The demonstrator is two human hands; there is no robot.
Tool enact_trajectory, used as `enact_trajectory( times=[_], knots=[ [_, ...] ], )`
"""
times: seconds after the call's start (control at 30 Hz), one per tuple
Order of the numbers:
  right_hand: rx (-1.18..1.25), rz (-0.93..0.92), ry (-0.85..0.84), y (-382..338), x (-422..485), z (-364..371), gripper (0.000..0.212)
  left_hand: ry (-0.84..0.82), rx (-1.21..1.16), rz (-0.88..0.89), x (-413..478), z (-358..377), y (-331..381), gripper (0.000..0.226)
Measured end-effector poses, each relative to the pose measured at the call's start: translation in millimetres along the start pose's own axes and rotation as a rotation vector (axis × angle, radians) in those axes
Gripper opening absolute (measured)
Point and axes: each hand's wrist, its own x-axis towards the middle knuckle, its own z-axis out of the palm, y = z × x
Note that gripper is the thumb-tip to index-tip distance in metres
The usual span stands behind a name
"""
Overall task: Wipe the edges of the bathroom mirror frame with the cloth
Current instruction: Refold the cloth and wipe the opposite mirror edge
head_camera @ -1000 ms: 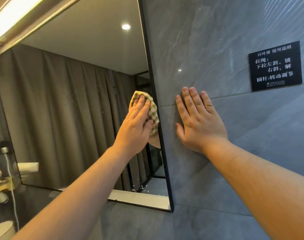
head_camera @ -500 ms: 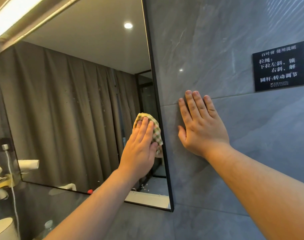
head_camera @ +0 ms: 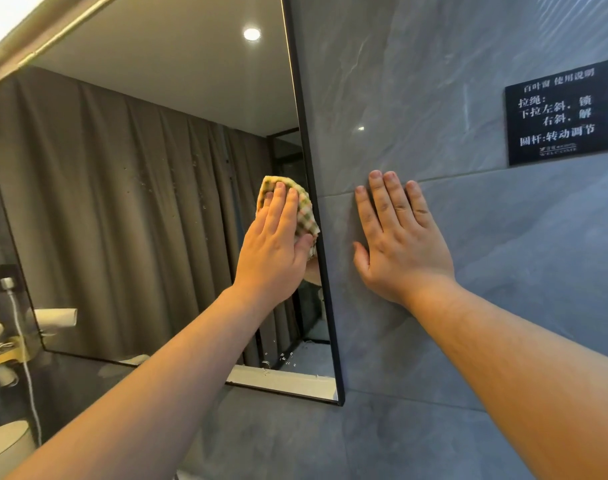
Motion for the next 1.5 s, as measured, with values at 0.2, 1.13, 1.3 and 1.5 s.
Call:
enact_trajectory(
  times=[0.2,1.13,1.3,1.5],
  knots=[
    [-0.006,0.006,-0.013,-2,-4,2,0.077,-0.072,-0.087,-0.043,-60,22,5,0.064],
    [-0.014,0.019,-0.015,-10,-18,5,0.075,-0.012,-0.022,-0.102,-34,29,19,0.066],
    [0.0,0.02,-0.021,-9,-18,5,0.074,-0.039,-0.054,-0.097,-75,49,20,0.065],
    [-0.016,0.017,-0.028,-10,-18,4,0.074,-0.094,-0.078,-0.189,-132,75,25,0.066]
  ],
)
